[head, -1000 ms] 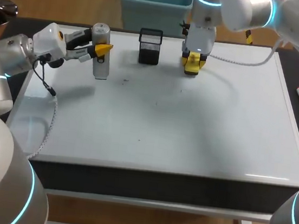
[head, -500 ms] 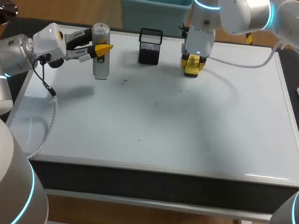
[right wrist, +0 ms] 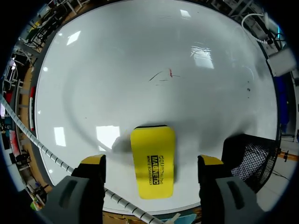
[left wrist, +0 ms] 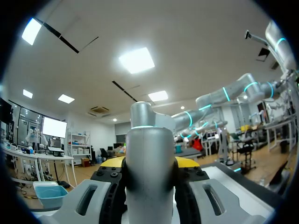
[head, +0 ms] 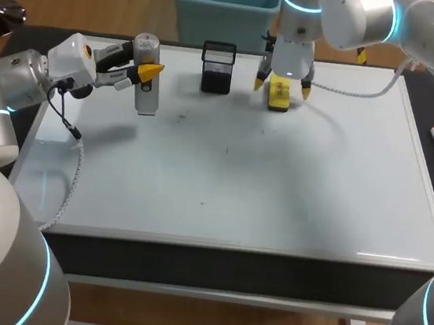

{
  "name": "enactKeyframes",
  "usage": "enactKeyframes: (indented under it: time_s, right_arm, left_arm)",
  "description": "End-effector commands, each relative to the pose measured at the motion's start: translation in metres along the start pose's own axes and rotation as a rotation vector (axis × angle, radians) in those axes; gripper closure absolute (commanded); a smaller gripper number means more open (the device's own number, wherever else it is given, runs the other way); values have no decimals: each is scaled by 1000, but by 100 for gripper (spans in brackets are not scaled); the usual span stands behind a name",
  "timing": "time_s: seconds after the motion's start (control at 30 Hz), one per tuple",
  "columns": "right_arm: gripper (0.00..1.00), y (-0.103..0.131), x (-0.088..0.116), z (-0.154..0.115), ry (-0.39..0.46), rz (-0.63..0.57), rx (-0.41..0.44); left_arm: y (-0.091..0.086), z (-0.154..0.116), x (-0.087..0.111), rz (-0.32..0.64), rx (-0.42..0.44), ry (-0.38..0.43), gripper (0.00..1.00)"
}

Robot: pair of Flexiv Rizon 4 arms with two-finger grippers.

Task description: Pick up the inspection probe, press it on each red-marked spot on the whiteboard one by one, put down the probe, pick up the eraser, and wipe off all the red marks.

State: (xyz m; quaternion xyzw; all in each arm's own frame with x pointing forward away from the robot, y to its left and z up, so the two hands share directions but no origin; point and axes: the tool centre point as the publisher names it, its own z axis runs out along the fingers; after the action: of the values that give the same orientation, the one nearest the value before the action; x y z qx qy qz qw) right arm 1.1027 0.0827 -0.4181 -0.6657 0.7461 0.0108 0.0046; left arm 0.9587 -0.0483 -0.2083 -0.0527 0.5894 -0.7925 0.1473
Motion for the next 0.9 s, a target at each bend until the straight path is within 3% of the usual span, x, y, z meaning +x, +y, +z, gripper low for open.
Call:
enactKeyframes:
  time_s: [0.03, 0.23, 0.37, 0.5, 0.57, 0.67, 0.9]
  right_arm:
    - [0, 3, 14, -18, -43, 40, 2]
    - [0, -13, 34, -42, -247, 246, -91]
    - [0, -21, 47, -59, -305, 376, -123]
    - [0, -31, 63, -78, -310, 566, -169]
    - [0, -37, 74, -88, -407, 590, -198]
    - [0, -40, 88, -99, -464, 645, -209]
    - [0, -46, 122, -115, -513, 787, -284]
  left_arm:
    - [-1, 0, -1, -1, 1, 3, 100]
    - [-1, 0, -1, -1, 1, 3, 100]
    - [-1, 0, -1, -1, 1, 3, 100]
    - [-1, 0, -1, -1, 1, 3, 100]
    - [-1, 0, -1, -1, 1, 3, 100]
    - [-1, 0, -1, -1, 1, 3, 100]
    - [-1, 0, -1, -1, 1, 3, 100]
